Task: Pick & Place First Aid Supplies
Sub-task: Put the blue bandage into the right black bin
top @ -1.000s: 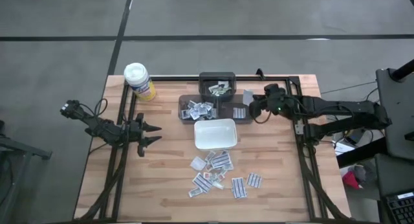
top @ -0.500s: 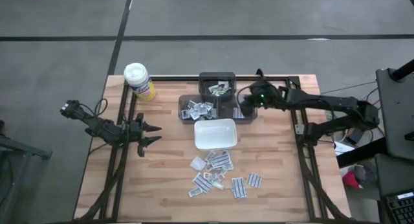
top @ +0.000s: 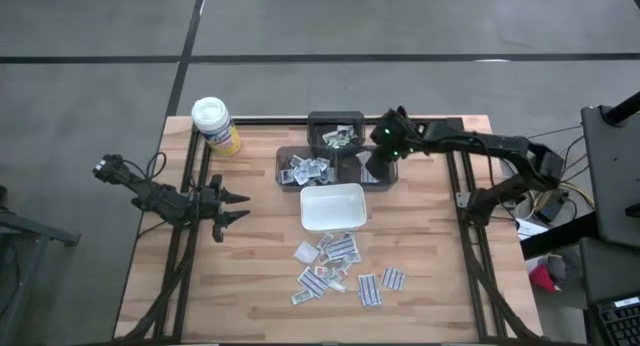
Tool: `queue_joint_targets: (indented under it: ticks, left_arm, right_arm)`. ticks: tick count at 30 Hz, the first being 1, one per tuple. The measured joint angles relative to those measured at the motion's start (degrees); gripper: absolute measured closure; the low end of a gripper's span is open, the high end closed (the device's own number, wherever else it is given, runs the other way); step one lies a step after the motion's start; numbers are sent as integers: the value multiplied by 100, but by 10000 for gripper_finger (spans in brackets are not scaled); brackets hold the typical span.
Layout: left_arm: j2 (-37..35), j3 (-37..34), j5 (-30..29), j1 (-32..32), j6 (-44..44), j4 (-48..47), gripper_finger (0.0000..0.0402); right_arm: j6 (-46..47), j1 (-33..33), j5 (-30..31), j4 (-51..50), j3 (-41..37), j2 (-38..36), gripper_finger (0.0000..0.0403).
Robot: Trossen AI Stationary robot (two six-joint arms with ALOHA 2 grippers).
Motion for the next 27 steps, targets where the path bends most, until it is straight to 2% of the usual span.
queue_joint_targets:
  ticks: [15,20,27]
  left_arm:
    - [2,0,-2,1,-30,29,225]
    - [2,0,-2,1,-28,34,225]
    - [2,-2,-2,0,-28,38,225]
  right_arm:
    - [-2704,-194,-245,-2994,2614,2069,395]
    - [-3152,-194,-289,-3400,3160,2608,395]
    - [-3320,-193,-431,-3447,3314,3093,395]
